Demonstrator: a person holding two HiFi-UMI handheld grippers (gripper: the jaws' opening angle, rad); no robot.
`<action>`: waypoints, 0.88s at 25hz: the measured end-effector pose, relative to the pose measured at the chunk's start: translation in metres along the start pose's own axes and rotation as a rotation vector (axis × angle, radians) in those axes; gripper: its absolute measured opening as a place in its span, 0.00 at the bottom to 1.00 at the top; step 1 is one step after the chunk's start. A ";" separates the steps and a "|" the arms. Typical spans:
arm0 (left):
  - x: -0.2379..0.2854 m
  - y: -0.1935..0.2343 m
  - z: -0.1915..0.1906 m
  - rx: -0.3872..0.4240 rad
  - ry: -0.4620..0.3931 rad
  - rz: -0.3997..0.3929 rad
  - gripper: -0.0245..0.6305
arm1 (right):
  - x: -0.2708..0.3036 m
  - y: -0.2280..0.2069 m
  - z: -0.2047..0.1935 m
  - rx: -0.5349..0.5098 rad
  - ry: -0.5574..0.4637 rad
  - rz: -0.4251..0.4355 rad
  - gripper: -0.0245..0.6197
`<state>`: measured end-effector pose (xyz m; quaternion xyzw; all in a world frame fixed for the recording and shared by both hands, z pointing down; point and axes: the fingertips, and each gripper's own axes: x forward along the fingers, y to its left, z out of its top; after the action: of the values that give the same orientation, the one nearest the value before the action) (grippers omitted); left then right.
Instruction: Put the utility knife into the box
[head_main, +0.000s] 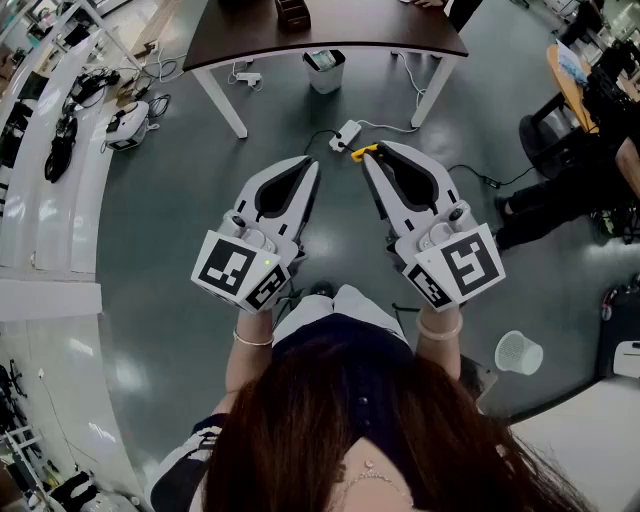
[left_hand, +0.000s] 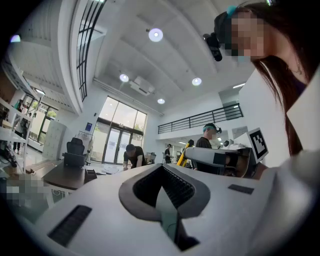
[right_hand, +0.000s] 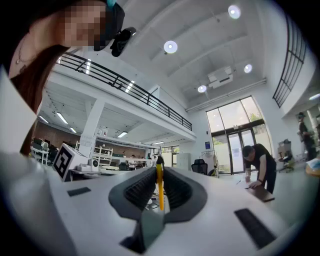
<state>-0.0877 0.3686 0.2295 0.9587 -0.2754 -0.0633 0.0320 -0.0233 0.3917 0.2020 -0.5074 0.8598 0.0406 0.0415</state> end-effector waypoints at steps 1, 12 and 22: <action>0.000 0.000 0.000 -0.001 0.000 -0.003 0.04 | 0.000 0.001 0.000 -0.001 0.001 0.000 0.13; 0.009 0.004 -0.006 -0.003 0.008 -0.007 0.04 | 0.001 -0.013 -0.004 0.023 -0.008 -0.021 0.13; 0.045 0.007 -0.014 -0.011 0.008 0.009 0.04 | 0.008 -0.049 -0.009 0.031 -0.023 0.014 0.13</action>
<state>-0.0516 0.3391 0.2392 0.9575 -0.2792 -0.0610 0.0389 0.0156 0.3597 0.2085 -0.5003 0.8632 0.0332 0.0591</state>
